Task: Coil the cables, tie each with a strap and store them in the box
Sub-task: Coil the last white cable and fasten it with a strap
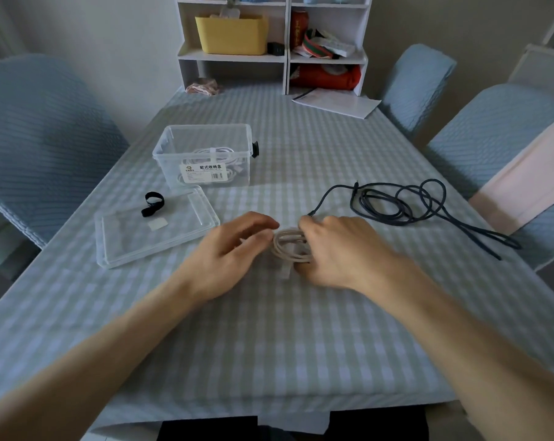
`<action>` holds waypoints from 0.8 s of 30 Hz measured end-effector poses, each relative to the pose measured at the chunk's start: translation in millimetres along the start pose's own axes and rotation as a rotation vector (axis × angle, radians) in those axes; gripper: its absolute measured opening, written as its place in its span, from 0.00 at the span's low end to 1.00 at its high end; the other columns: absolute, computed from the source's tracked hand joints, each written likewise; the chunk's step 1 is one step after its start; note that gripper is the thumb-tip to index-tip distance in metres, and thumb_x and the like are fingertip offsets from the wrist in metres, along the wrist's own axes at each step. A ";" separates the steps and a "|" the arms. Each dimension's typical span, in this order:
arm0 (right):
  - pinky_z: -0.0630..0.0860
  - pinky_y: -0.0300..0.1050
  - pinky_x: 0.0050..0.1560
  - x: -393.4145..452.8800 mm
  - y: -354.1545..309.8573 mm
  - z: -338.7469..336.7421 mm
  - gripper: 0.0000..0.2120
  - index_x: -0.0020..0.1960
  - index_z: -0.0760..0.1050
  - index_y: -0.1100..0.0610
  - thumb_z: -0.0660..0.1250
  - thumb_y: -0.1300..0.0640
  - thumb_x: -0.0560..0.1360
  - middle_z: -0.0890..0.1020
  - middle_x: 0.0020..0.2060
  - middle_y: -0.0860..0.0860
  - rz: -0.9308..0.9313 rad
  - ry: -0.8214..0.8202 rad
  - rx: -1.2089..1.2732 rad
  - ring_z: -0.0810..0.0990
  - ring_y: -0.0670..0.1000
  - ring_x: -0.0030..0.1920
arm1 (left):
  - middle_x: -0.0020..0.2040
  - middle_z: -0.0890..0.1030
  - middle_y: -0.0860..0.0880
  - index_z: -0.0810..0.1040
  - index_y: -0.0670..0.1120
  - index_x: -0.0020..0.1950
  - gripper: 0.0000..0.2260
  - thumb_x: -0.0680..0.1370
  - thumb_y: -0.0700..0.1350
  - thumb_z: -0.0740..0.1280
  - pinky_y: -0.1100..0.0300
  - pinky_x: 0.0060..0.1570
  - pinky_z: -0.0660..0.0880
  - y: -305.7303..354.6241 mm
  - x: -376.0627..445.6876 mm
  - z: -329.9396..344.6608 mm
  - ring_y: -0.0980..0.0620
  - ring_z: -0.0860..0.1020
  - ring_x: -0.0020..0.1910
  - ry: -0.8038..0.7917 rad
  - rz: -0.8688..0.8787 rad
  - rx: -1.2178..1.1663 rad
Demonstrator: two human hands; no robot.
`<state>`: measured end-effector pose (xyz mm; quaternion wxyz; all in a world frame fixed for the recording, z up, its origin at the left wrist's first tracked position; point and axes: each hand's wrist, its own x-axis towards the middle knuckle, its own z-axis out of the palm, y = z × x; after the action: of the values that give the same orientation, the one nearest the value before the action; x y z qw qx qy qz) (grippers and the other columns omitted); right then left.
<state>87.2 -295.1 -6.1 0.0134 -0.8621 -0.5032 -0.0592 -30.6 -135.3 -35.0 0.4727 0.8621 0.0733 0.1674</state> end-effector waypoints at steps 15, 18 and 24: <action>0.75 0.47 0.36 3.6 7.6 6.3 0.23 0.49 0.65 0.47 0.68 0.32 0.68 0.78 0.40 0.43 -0.029 -0.169 0.307 0.78 0.46 0.38 | 0.40 0.85 0.59 0.85 0.54 0.56 0.10 0.76 0.43 0.72 0.75 0.40 0.71 3.0 -6.8 7.8 0.66 0.80 0.39 0.143 -0.035 0.157; 0.77 0.47 0.37 -1.4 9.9 8.8 0.25 0.51 0.64 0.46 0.66 0.28 0.69 0.78 0.41 0.41 -0.054 -0.165 0.329 0.78 0.43 0.38 | 0.41 0.85 0.58 0.85 0.54 0.56 0.11 0.76 0.42 0.73 0.75 0.41 0.71 1.0 -7.9 10.2 0.64 0.81 0.41 0.144 -0.009 0.181; 0.65 0.39 0.32 -6.3 9.0 10.2 0.25 0.51 0.62 0.48 0.63 0.28 0.72 0.73 0.39 0.40 -0.100 -0.132 0.267 0.74 0.40 0.36 | 0.48 0.82 0.55 0.85 0.46 0.52 0.09 0.73 0.41 0.70 0.70 0.48 0.73 -5.5 -20.8 1.4 0.60 0.79 0.48 0.230 0.260 0.352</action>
<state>92.9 -304.2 -16.7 0.0918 -0.8285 -0.5487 0.0644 -49.4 -139.3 -44.8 0.2784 0.9085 0.0430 0.3086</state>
